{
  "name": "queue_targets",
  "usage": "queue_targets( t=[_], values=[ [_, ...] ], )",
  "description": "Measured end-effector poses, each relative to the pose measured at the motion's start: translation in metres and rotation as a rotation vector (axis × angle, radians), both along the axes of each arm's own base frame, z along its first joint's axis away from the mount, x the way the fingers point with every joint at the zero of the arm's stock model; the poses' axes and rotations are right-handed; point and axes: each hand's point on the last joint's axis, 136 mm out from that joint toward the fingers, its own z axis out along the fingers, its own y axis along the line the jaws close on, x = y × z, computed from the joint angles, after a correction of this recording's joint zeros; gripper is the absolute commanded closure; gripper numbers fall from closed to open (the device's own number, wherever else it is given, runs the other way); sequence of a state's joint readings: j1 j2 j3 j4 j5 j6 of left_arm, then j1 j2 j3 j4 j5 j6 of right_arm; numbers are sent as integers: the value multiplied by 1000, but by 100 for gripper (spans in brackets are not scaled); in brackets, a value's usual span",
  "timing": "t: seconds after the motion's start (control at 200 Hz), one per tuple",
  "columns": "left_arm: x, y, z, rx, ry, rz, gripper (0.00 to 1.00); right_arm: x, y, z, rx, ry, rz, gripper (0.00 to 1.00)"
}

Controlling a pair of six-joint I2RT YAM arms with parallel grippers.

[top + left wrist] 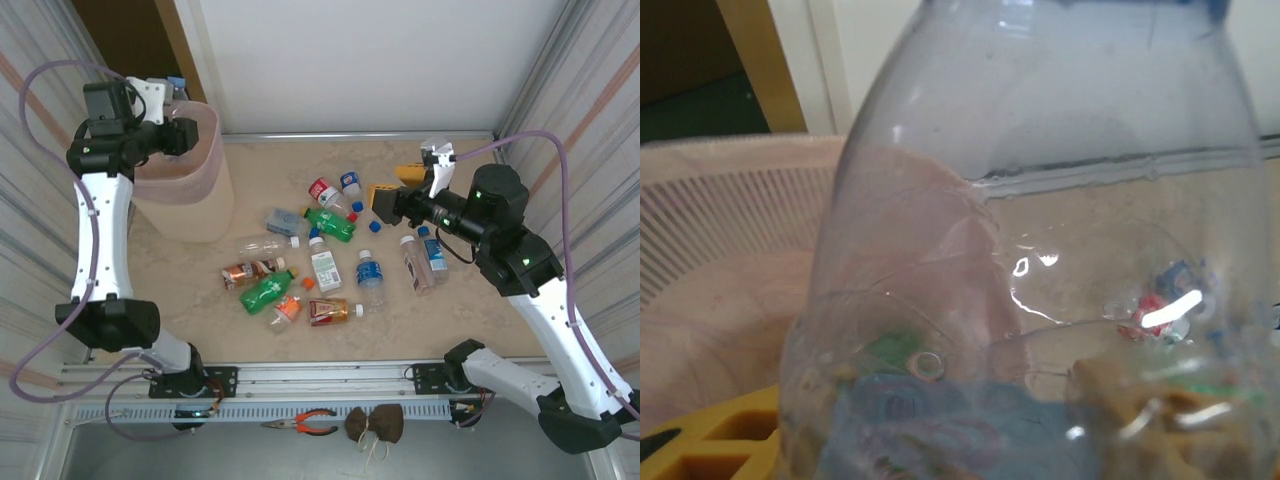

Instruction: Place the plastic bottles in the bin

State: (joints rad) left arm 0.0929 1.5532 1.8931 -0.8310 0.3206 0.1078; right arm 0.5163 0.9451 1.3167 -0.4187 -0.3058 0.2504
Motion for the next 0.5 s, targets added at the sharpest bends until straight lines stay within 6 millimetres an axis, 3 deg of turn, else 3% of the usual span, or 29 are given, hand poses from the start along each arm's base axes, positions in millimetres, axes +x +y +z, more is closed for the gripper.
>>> queue_targets(
  t=[0.23, 0.501],
  values=[
    [23, 15, -44, -18, 113, 23, 44, -2, -2, -3, -3, 4, -5, 21],
    [45, 16, -95, -36, 231, 15, 45, -3, -6, -5, -4, 5, -16, 21]
  ],
)
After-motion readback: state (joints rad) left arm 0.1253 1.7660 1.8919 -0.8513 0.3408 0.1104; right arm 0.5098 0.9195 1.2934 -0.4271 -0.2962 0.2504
